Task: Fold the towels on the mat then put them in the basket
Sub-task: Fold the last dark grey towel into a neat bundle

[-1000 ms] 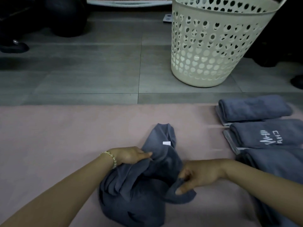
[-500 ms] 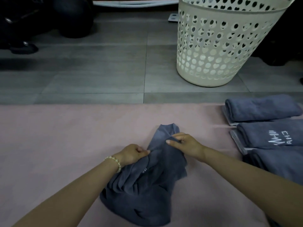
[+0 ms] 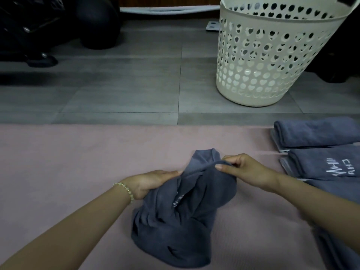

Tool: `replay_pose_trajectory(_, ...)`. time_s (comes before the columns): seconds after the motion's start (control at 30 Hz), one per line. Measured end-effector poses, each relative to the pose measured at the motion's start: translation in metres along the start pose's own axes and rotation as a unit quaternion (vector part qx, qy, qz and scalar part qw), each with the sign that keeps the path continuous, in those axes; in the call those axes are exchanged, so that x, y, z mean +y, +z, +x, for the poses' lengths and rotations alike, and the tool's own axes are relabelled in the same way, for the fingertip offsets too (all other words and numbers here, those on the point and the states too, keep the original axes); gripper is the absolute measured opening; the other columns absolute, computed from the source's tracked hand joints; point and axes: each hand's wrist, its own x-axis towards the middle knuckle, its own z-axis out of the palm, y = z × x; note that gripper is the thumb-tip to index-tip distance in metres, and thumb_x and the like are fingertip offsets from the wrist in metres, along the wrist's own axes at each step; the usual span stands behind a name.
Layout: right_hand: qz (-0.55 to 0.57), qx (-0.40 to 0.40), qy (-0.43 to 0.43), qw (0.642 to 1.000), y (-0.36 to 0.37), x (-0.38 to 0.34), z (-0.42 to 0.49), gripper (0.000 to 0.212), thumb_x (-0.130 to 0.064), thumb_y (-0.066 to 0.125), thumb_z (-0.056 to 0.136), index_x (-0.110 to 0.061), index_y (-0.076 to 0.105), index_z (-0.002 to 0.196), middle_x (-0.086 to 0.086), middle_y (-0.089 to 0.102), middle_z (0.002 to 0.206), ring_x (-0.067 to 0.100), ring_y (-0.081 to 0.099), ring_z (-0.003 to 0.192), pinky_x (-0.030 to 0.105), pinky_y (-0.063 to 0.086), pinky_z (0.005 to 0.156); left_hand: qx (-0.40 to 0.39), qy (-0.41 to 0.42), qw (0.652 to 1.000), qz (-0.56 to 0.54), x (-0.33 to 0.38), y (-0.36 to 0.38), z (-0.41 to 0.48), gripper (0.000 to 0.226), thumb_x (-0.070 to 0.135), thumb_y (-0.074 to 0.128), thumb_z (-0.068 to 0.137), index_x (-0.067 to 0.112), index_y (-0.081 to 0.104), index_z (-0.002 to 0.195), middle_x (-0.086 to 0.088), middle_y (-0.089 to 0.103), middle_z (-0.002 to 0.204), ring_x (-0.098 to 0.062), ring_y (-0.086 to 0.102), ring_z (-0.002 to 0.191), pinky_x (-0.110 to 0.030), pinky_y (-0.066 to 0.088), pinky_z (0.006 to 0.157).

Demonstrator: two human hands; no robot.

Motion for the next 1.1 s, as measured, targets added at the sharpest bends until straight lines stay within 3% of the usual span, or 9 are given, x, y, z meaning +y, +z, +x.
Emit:
replay_pose_trajectory(0.1,-0.129,-0.029,-0.049,0.99,-0.009,-0.003,-0.005,0.054,-0.052,0.064,0.078,0.001,0.06,0.066,0.009,0.051,0.079,0.012,0.048,0.073,0.023,0.041,0.072,0.006,0.013,0.998,-0.057,0.011,0.004,-0.002,0.067,0.06,0.066,0.075,0.011,0.063,0.12,-0.011,0.067,0.117,-0.025,0.062,0.112,-0.038,0.044,0.103)
replay_pose_trajectory(0.23,-0.257,-0.029,-0.106,0.96,-0.017,-0.017,-0.014,0.027,-0.076,0.053,0.07,-0.054,0.068,0.076,-0.019,0.047,0.12,0.0,0.042,0.114,0.008,0.031,0.096,0.034,0.064,0.993,-0.089,0.025,0.017,-0.004,0.047,0.047,0.053,0.09,0.012,0.062,0.121,-0.009,0.07,0.111,-0.023,0.066,0.105,-0.033,0.049,0.096)
replay_pose_trajectory(0.3,-0.303,-0.052,-0.114,0.945,-0.018,-0.031,-0.017,0.016,-0.072,0.053,0.072,-0.063,0.063,0.078,-0.027,0.04,0.129,-0.005,0.033,0.123,0.008,0.024,0.1,0.043,0.102,0.989,-0.094,0.029,0.019,-0.005,0.044,0.043,0.048,0.094,0.016,0.057,0.128,-0.006,0.068,0.116,-0.02,0.065,0.108,-0.032,0.048,0.098)
replay_pose_trajectory(0.47,-0.19,-0.045,-0.111,0.974,-0.005,-0.063,-0.017,0.017,-0.045,0.07,0.07,-0.033,0.076,0.08,-0.016,0.048,0.131,-0.01,0.04,0.123,0.009,0.027,0.103,0.017,0.142,0.989,-0.04,0.038,0.034,-0.012,0.042,0.038,0.04,0.098,0.013,0.058,0.127,-0.005,0.066,0.12,-0.017,0.061,0.113,-0.032,0.045,0.102)
replay_pose_trajectory(0.6,-0.118,0.002,-0.071,0.99,-0.002,-0.061,-0.001,0.003,-0.024,0.074,0.077,-0.023,0.075,0.08,-0.011,0.056,0.121,-0.011,0.049,0.113,0.013,0.038,0.095,0.006,0.159,0.987,-0.016,0.046,0.047,-0.017,0.038,0.037,0.036,0.099,0.016,0.062,0.119,-0.001,0.069,0.113,-0.011,0.066,0.103,-0.02,0.052,0.088)
replay_pose_trajectory(0.73,-0.033,0.008,-0.052,0.998,0.002,-0.059,0.001,0.006,-0.014,0.072,0.08,-0.009,0.074,0.083,0.008,0.073,0.093,0.009,0.065,0.087,0.024,0.052,0.083,-0.004,0.149,0.988,0.038,0.051,0.048,-0.02,0.043,0.041,0.033,0.099,0.017,0.064,0.115,0.005,0.07,0.108,-0.007,0.066,0.099,-0.017,0.051,0.085)
replay_pose_trajectory(0.83,-0.031,0.035,-0.054,0.997,0.0,-0.063,-0.001,0.003,-0.011,0.076,0.076,-0.012,0.073,0.077,0.001,0.072,0.074,0.006,0.063,0.072,0.016,0.051,0.07,0.002,0.179,0.982,0.053,0.054,0.047,-0.021,0.038,0.035,0.036,0.099,0.015,0.064,0.117,0.007,0.07,0.105,-0.004,0.066,0.097,-0.014,0.05,0.082)
replay_pose_trajectory(0.97,0.02,0.216,-0.054,0.975,-0.035,-0.063,-0.002,0.01,-0.011,0.077,0.074,-0.016,0.07,0.071,-0.014,0.067,0.06,-0.004,0.057,0.061,0.008,0.047,0.063,0.225,0.285,0.931,0.024,0.072,0.016,-0.027,0.03,0.028,0.047,0.097,0.011,0.066,0.111,0.008,0.064,0.1,0.004,0.057,0.083,0.0,0.042,0.073)
replay_pose_trajectory(1.1,0.087,0.345,-0.056,0.933,-0.096,-0.06,-0.026,0.017,-0.022,0.079,0.071,-0.013,0.065,0.071,-0.017,0.063,0.054,-0.007,0.053,0.052,0.009,0.044,0.058,0.424,0.324,0.845,-0.024,0.079,-0.047,-0.039,0.04,0.04,0.059,0.089,0.017,0.045,0.06,-0.003,0.043,0.065,-0.016,0.04,0.068,-0.03,0.036,0.06)
